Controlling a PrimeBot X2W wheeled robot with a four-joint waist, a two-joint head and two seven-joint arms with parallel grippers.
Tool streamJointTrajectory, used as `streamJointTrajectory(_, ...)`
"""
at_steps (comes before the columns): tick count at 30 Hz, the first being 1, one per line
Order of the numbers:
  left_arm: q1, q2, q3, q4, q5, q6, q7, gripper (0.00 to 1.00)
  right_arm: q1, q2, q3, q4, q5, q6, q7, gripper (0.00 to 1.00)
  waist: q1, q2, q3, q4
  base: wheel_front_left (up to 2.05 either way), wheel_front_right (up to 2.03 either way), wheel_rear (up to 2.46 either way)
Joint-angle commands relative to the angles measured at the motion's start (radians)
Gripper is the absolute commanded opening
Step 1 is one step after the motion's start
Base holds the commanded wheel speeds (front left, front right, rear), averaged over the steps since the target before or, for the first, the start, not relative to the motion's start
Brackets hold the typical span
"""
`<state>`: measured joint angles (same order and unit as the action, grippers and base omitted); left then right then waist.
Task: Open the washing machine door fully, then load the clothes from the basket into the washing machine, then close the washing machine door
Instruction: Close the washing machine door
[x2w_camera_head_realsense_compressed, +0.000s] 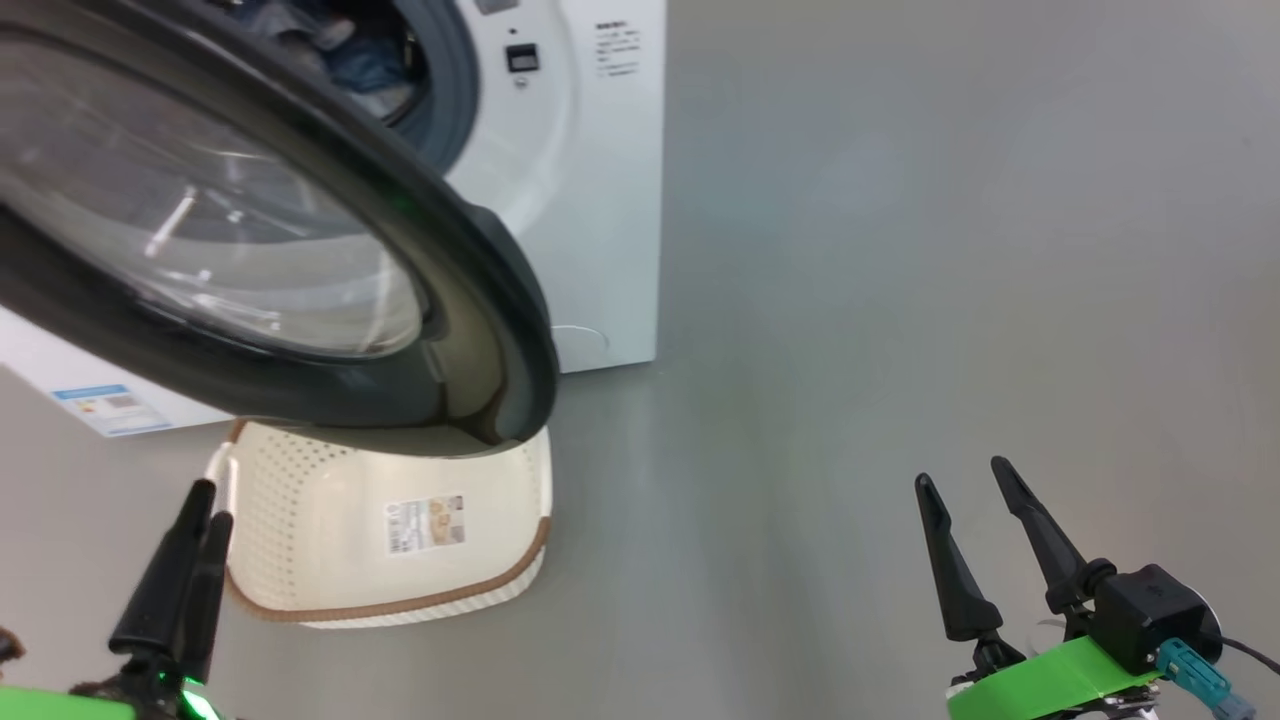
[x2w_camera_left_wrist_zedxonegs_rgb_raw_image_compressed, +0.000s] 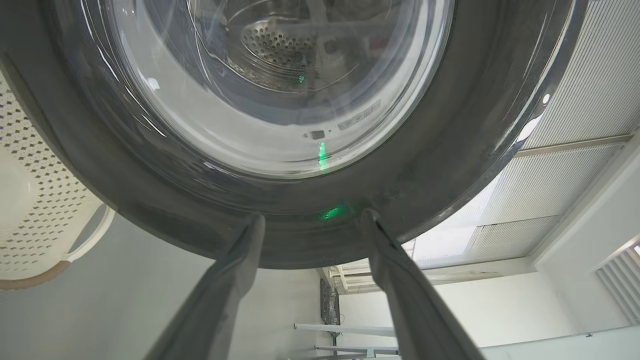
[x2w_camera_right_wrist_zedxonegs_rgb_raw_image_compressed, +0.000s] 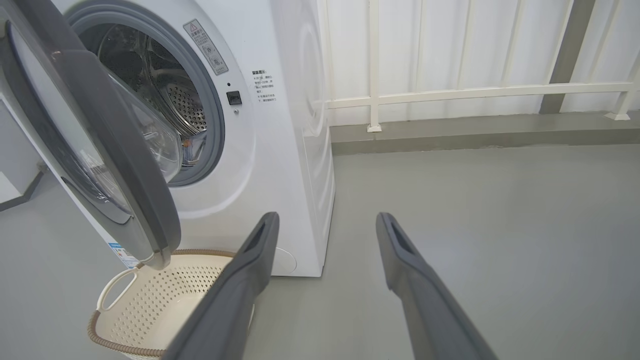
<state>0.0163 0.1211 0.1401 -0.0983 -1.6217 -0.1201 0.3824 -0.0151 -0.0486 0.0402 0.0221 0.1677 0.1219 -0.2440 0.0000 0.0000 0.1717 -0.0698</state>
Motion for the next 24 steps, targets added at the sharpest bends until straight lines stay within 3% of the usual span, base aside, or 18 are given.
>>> streamJointTrajectory(1,0.004,0.001,0.035,-0.048,0.052,-0.01,-0.039,1.0,0.007,-0.002,0.016,-0.033,-0.015,0.009,0.006,1.0,0.0,0.0,-0.03,0.046,0.0,0.0,0.0)
streamJointTrajectory(6,0.017,0.003,0.014,-0.083,0.215,-0.01,-0.15,1.0,0.017,-0.002,0.011,-0.048,-0.024,0.009,0.02,1.0,0.0,0.0,-0.045,0.087,0.0,0.0,0.0)
streamJointTrajectory(7,0.023,0.027,-0.014,-0.092,0.35,-0.01,-0.223,1.0,0.02,-0.002,0.008,-0.055,-0.028,0.009,0.028,1.0,0.0,0.0,-0.052,0.105,0.0,0.0,0.0)
streamJointTrajectory(8,0.023,0.027,-0.014,-0.092,0.35,-0.01,-0.223,1.0,0.02,-0.002,0.008,-0.055,-0.028,0.009,0.028,1.0,0.0,0.0,-0.052,0.105,0.0,0.0,0.0)
streamJointTrajectory(13,0.034,0.093,-0.092,-0.087,0.723,-0.005,-0.403,1.0,0.033,-0.002,0.007,-0.069,-0.035,0.009,0.044,1.0,0.0,0.0,-0.072,0.137,0.0,0.0,0.0)
streamJointTrajectory(18,0.044,0.13,-0.164,-0.083,1.049,0.082,-0.514,1.0,0.043,-0.002,0.01,-0.079,-0.036,0.009,0.054,1.0,0.0,0.0,-0.085,0.149,0.0,0.0,0.0)
streamJointTrajectory(24,0.073,0.133,-0.217,-0.028,1.238,0.181,-0.562,1.0,0.056,-0.002,0.011,-0.08,-0.037,0.009,0.056,1.0,0.0,0.0,-0.099,0.144,0.0,0.0,0.0)
